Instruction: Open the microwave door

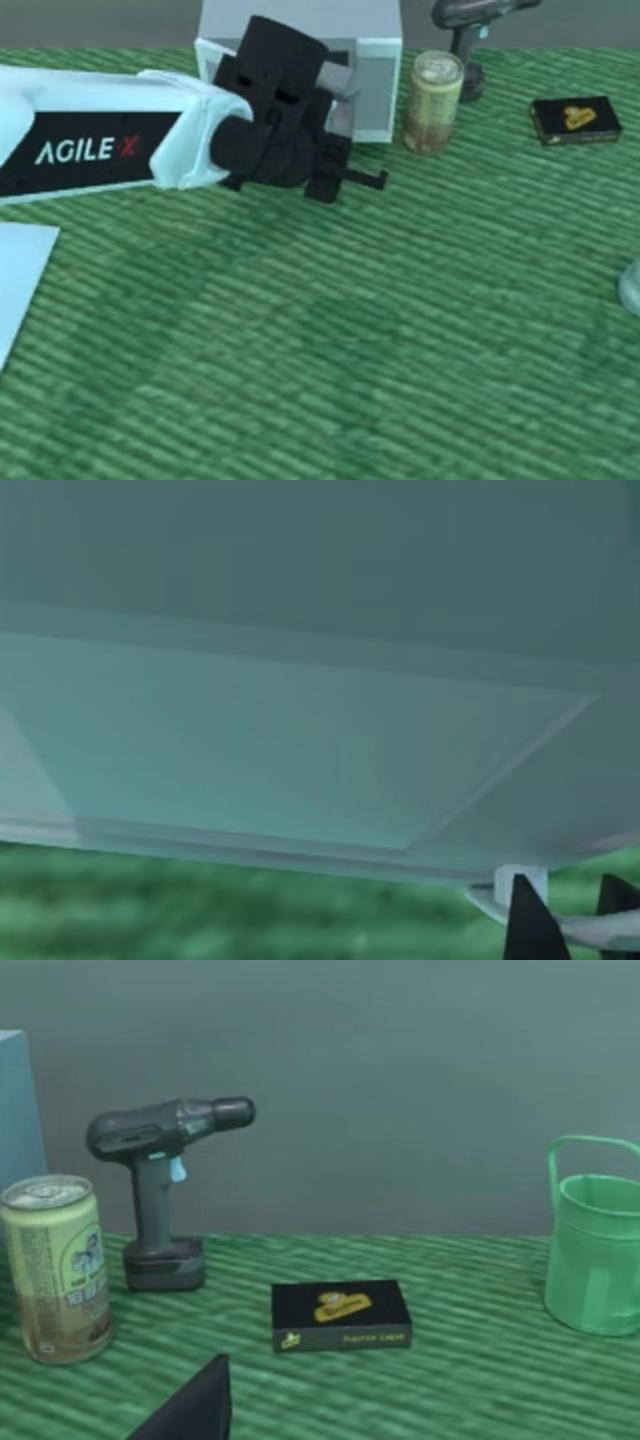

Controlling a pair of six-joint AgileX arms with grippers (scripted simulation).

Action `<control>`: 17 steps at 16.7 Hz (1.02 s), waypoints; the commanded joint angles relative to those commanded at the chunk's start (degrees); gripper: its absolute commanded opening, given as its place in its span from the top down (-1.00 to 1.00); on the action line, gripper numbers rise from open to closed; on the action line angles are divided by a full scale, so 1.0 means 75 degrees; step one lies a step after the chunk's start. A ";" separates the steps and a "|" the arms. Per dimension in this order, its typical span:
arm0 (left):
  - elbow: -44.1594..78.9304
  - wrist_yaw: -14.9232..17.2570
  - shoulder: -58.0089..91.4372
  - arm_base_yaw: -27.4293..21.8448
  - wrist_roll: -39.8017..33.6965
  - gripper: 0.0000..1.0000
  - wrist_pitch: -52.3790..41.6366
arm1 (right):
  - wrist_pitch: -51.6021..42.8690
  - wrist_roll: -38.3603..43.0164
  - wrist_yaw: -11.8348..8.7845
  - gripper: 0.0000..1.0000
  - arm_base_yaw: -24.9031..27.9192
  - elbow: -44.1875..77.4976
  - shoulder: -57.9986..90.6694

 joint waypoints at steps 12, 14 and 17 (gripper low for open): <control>0.0000 0.0000 0.0000 0.0000 0.0000 1.00 0.0000 | 0.0000 0.0000 0.0000 -1.00 0.0000 0.0000 0.0000; 0.0000 0.0000 0.0000 0.0000 0.0000 1.00 0.0000 | 0.0000 0.0000 0.0000 -1.00 0.0000 0.0000 0.0000; -0.0051 0.0114 -0.0015 -0.0031 0.0035 1.00 -0.0001 | 0.0000 0.0000 0.0000 -1.00 0.0000 0.0000 0.0000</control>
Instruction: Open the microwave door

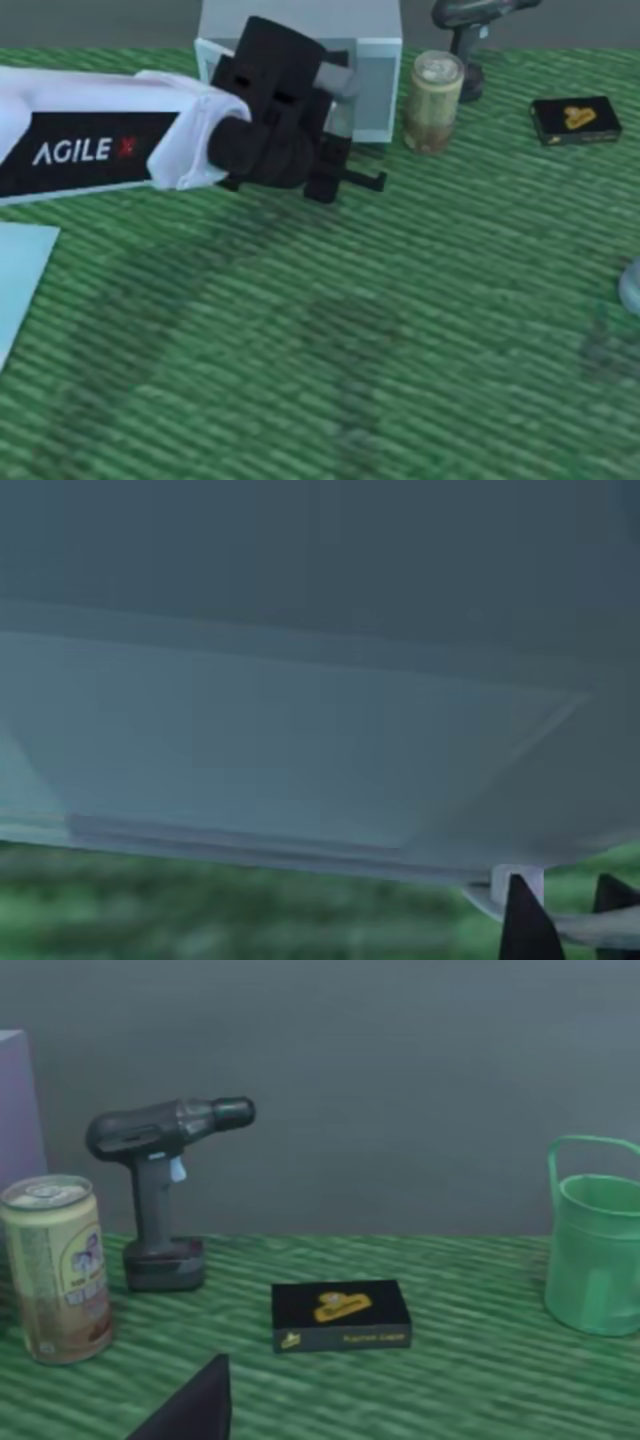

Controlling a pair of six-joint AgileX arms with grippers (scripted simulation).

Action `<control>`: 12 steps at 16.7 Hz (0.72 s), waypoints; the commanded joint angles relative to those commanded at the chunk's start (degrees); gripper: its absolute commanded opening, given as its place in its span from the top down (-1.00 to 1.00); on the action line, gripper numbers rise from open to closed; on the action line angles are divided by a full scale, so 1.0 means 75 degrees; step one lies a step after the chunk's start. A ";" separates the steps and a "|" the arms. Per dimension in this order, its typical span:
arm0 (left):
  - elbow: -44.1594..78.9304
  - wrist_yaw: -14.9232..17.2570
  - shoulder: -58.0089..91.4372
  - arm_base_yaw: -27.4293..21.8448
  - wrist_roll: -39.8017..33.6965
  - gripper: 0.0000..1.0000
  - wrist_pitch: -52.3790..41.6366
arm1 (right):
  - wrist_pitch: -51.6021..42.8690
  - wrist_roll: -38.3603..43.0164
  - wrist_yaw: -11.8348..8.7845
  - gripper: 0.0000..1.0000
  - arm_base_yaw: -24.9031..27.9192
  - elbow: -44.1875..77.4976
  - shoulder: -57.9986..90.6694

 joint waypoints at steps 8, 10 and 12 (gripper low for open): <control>-0.0305 0.0302 -0.0231 0.0196 0.0447 1.00 0.0119 | 0.0000 0.0000 0.0000 -1.00 0.0000 0.0000 0.0000; -0.0305 0.0302 -0.0231 0.0196 0.0447 1.00 0.0119 | 0.0000 0.0000 0.0000 -1.00 0.0000 0.0000 0.0000; -0.0305 0.0302 -0.0231 0.0196 0.0447 1.00 0.0119 | 0.0000 0.0000 0.0000 -1.00 0.0000 0.0000 0.0000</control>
